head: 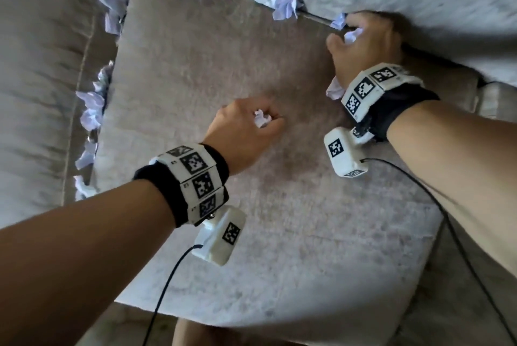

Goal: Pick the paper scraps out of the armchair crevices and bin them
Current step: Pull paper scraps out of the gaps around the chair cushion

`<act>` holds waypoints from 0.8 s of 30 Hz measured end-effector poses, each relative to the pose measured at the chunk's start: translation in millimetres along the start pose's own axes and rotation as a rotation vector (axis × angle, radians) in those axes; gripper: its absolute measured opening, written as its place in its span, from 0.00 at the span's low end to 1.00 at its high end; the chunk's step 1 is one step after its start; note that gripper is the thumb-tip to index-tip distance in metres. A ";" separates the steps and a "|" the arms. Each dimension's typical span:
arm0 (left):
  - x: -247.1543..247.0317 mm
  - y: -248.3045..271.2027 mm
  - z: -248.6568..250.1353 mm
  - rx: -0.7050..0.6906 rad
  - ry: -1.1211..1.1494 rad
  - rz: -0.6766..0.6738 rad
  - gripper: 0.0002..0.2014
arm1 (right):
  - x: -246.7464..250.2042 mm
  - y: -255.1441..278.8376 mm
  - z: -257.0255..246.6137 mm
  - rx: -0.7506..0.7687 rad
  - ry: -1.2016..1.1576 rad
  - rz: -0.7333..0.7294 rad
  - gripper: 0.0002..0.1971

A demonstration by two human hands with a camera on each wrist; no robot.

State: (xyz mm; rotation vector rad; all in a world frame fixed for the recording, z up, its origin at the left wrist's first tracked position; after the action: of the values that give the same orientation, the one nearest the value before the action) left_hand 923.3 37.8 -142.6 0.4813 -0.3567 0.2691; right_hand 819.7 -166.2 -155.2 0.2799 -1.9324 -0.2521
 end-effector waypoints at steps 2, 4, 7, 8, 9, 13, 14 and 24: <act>2.2 -0.3 -2.8 -0.010 0.071 -0.026 0.09 | -2.5 -1.2 -4.2 -0.001 0.017 0.033 0.14; 5.6 -0.4 -6.0 -0.008 0.096 -0.031 0.09 | -3.7 -3.0 -8.0 -0.004 0.032 0.051 0.16; 10.5 -1.2 -7.9 -0.007 0.115 -0.033 0.09 | -4.6 -7.8 -11.9 -0.055 0.034 0.057 0.18; 13.1 -1.4 -8.7 -0.005 0.117 -0.031 0.09 | -4.6 -8.8 -13.1 -0.077 0.038 0.056 0.19; 16.3 -2.0 -9.6 -0.003 0.117 -0.029 0.09 | -5.8 -11.0 -14.0 -0.098 0.042 0.051 0.20; 27.1 -2.3 -13.3 0.008 0.128 -0.035 0.09 | -5.9 -21.0 -15.8 -0.201 0.055 0.059 0.15; 28.6 -2.3 -14.1 0.011 0.122 -0.042 0.09 | -4.8 -22.6 -16.3 -0.214 0.076 0.063 0.13; 38.2 -25.5 8.7 -0.015 -0.059 0.023 0.10 | 2.4 -1.8 -25.9 -0.094 0.222 0.001 0.19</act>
State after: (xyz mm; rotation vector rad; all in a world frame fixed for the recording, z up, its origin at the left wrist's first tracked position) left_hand 963.9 18.1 -130.5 0.4717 -0.4218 0.2752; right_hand 843.0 -169.8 -144.2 0.2340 -1.6966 -0.2980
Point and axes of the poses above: each hand's wrist, its own y-axis away from the middle knuckle, its own x-axis out of the back of the hand, z = x × y, the point moved 6 cm from there along -y, towards the middle knuckle, and after that the axes turned 13 degrees about -x, right-handed, at the moved point
